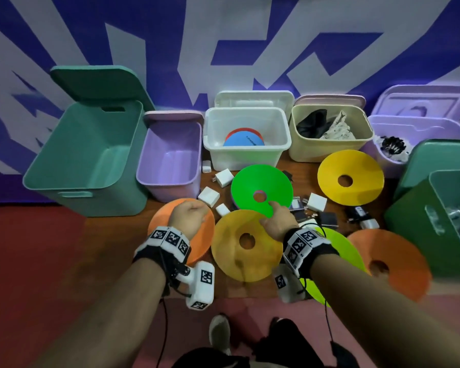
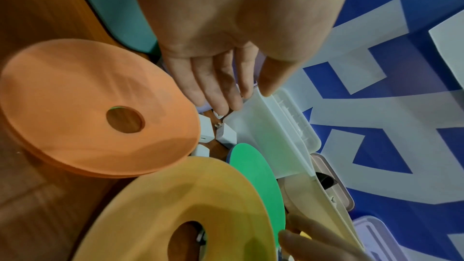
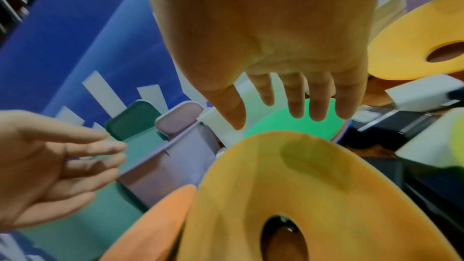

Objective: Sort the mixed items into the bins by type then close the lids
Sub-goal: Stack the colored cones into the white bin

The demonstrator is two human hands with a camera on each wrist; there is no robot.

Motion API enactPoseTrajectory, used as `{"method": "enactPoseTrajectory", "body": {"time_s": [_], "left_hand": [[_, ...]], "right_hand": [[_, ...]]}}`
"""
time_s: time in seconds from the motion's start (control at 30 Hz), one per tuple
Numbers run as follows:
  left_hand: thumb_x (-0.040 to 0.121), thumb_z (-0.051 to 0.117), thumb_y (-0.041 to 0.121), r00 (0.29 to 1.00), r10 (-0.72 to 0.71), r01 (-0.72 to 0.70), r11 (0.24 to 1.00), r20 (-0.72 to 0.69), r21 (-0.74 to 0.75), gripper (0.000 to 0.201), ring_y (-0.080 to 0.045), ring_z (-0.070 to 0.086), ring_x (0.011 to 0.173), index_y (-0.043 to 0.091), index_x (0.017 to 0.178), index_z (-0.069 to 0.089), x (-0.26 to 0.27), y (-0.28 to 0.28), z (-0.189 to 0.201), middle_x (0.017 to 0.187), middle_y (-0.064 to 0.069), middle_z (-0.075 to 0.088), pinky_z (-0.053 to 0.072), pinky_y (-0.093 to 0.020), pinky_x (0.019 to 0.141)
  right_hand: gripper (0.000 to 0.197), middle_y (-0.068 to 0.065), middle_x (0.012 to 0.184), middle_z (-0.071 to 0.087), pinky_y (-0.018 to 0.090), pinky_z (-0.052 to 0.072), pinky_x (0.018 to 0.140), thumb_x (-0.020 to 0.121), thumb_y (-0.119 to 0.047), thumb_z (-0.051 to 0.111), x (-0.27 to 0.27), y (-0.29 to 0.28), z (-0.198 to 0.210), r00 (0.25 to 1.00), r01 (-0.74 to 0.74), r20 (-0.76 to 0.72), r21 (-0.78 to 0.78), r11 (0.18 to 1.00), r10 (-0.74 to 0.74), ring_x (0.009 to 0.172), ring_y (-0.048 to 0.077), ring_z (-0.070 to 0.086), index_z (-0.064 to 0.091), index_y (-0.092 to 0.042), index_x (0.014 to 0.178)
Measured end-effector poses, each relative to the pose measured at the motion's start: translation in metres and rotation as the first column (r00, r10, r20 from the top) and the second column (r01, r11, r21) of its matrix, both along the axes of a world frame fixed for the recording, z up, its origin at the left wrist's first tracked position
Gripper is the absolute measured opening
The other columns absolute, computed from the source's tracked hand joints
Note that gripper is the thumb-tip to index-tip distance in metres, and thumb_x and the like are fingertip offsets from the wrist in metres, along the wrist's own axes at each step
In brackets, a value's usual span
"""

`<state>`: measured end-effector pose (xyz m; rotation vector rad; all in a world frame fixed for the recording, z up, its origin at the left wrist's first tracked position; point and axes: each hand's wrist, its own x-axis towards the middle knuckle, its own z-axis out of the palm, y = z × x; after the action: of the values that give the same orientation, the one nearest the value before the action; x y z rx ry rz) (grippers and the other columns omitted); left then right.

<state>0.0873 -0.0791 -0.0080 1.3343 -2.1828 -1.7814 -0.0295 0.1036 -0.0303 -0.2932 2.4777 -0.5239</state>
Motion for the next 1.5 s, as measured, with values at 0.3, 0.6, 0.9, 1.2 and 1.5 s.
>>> {"method": "enactPoseTrajectory", "body": {"time_s": [0.3,0.6,0.9,1.2,1.5], "left_hand": [[0.092,0.059,0.019,0.997,-0.067,0.064,0.995,0.036,0.081,0.010,-0.020,0.065,0.083,0.021,0.084,0.064,0.003,-0.017,-0.027,0.081,-0.003,0.068,0.050,-0.043,0.092],[0.090,0.061,0.023,0.973,-0.233,0.232,0.972,0.013,0.027,0.008,-0.029,0.061,0.107,0.018,0.092,0.066,-0.032,0.005,-0.033,0.103,-0.008,0.067,0.048,-0.047,0.098],[0.071,0.066,0.058,0.838,-0.542,0.522,0.832,0.069,0.187,0.089,-0.026,0.055,0.120,0.016,0.143,0.036,-0.079,0.097,-0.039,0.135,-0.006,0.055,0.043,-0.051,0.103],[0.093,0.058,0.019,0.723,-0.686,0.680,0.728,0.080,0.086,0.017,-0.022,0.065,0.097,0.014,0.108,0.064,-0.099,0.168,-0.058,0.113,-0.004,0.068,0.053,-0.041,0.089],[0.092,0.059,0.021,0.700,-0.668,0.681,0.731,0.252,0.048,0.029,-0.027,0.060,0.105,0.017,0.121,0.056,-0.115,0.186,-0.065,0.121,-0.006,0.063,0.050,-0.041,0.091]], "right_hand": [[0.020,0.020,0.108,0.067,0.031,0.042,0.075,0.090,-0.013,0.049,0.002,0.000,-0.024,0.994,0.103,-0.044,0.066,0.992,-0.101,0.099,0.036,0.061,0.068,-0.007,0.091],[0.021,0.009,0.082,0.063,0.026,0.036,0.061,0.091,-0.015,0.055,0.010,0.057,-0.002,0.917,0.357,-0.080,-0.275,0.892,-0.392,0.077,0.022,0.055,0.073,-0.006,0.097],[0.015,0.011,0.082,0.063,0.038,0.047,0.068,0.094,-0.014,0.056,0.035,0.148,-0.008,0.647,0.691,0.098,-0.494,0.527,-0.756,0.073,0.022,0.054,0.069,-0.006,0.091],[0.028,0.002,0.062,0.053,0.035,0.041,0.063,0.093,-0.009,0.056,0.051,0.207,-0.040,0.513,0.812,0.222,-0.438,0.385,-0.829,0.060,0.021,0.046,0.062,-0.019,0.067],[0.038,0.014,0.127,0.057,0.044,0.052,0.091,0.093,-0.011,0.052,0.022,0.223,-0.051,0.593,0.804,0.273,-0.247,0.541,-0.758,0.105,0.033,0.061,0.053,-0.005,0.130]]}}
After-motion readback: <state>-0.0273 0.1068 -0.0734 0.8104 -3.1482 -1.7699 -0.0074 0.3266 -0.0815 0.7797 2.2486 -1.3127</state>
